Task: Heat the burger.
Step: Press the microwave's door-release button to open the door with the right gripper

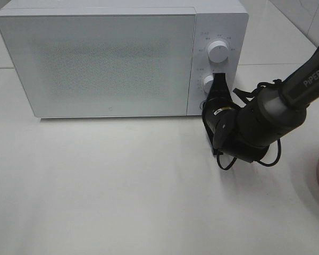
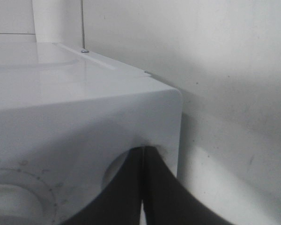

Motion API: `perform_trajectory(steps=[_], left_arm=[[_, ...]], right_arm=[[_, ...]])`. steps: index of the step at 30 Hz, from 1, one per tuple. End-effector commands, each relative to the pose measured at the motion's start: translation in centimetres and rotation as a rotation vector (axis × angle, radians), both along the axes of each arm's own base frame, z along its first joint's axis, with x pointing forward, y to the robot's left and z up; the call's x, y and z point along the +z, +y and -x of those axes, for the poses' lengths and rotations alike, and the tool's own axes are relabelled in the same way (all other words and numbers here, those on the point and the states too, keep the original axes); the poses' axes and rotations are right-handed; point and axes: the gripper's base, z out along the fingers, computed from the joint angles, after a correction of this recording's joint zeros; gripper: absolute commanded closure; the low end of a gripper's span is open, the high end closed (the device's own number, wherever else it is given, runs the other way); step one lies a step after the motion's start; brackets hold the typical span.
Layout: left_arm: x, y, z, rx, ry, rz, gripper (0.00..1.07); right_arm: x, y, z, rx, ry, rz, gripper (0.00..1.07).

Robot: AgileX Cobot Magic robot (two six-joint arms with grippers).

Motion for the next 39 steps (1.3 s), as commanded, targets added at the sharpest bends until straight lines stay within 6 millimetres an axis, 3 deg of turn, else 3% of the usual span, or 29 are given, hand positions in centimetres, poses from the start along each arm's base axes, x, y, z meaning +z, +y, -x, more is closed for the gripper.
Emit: perform_trajectory(steps=[1, 11, 24, 39], left_arm=[[0.0, 0.0, 0.1, -0.001, -0.024, 0.0, 0.08], [0.0, 0.0, 0.1, -0.001, -0.024, 0.0, 0.08], [0.0, 0.0, 0.1, -0.001, -0.024, 0.0, 0.08], [0.0, 0.0, 0.1, -0.001, -0.024, 0.0, 0.08]], right_arm=[[1.3, 0.2, -1.2, -0.006, -0.094, -0.005, 1.07], [2.1, 0.7, -2.0, -0.006, -0.134, -0.015, 1.07], [3.6, 1.0, -3.7, -0.054, -0.326, 0.011, 1.07], [3.2, 1.0, -3.5, -0.043, -0.287, 0.019, 1.07]])
